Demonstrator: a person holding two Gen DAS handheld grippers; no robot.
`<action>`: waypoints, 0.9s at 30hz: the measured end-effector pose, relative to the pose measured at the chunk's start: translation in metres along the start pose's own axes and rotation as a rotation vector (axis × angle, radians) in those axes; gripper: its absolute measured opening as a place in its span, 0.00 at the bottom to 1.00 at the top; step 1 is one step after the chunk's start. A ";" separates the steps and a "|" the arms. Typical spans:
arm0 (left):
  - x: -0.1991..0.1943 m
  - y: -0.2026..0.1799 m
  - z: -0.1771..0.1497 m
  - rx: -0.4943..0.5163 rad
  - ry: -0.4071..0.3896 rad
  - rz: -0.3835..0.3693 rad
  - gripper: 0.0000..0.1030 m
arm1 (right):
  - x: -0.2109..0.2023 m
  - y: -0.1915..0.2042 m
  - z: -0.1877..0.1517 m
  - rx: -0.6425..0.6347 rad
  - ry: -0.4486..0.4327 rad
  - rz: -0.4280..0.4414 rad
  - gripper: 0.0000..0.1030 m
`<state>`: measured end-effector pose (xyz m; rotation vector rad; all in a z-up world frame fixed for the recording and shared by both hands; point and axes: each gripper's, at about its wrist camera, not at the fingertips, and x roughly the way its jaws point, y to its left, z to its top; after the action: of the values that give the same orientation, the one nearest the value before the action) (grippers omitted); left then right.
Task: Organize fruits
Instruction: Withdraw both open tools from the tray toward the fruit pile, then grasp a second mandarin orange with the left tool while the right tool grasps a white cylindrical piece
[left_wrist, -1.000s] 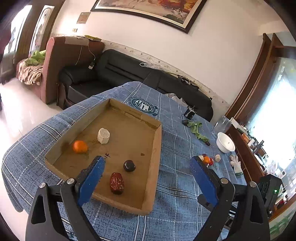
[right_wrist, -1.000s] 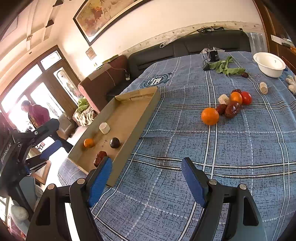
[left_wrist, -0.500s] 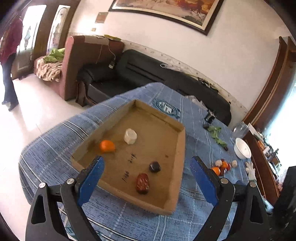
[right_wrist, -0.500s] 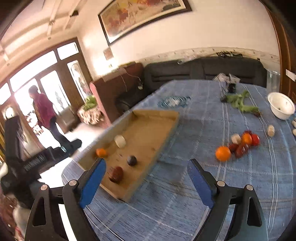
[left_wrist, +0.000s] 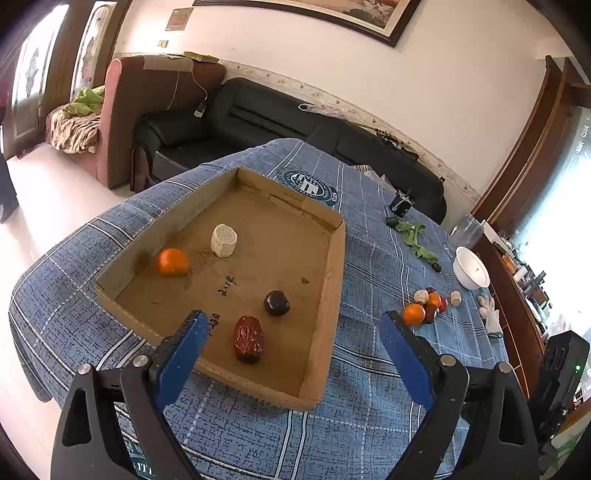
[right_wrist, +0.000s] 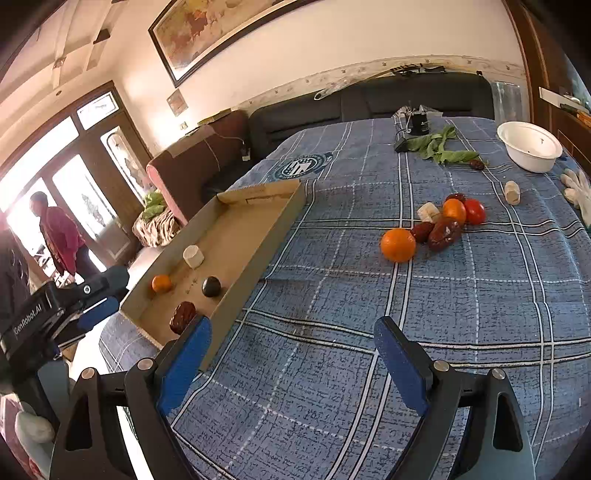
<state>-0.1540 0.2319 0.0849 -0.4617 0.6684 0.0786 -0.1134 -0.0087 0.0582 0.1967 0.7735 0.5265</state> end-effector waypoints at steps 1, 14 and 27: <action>0.000 -0.001 0.000 0.002 0.001 -0.002 0.91 | 0.001 0.001 -0.001 -0.002 0.004 0.002 0.90; 0.005 -0.007 0.003 0.038 0.027 -0.003 0.91 | -0.053 -0.056 0.040 -0.021 -0.071 -0.171 0.90; 0.045 -0.081 0.003 0.206 0.102 -0.063 0.91 | -0.088 -0.163 0.112 0.109 -0.145 -0.320 0.95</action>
<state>-0.0992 0.1573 0.0903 -0.2895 0.7528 -0.0734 -0.0242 -0.1913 0.1333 0.2046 0.6763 0.1649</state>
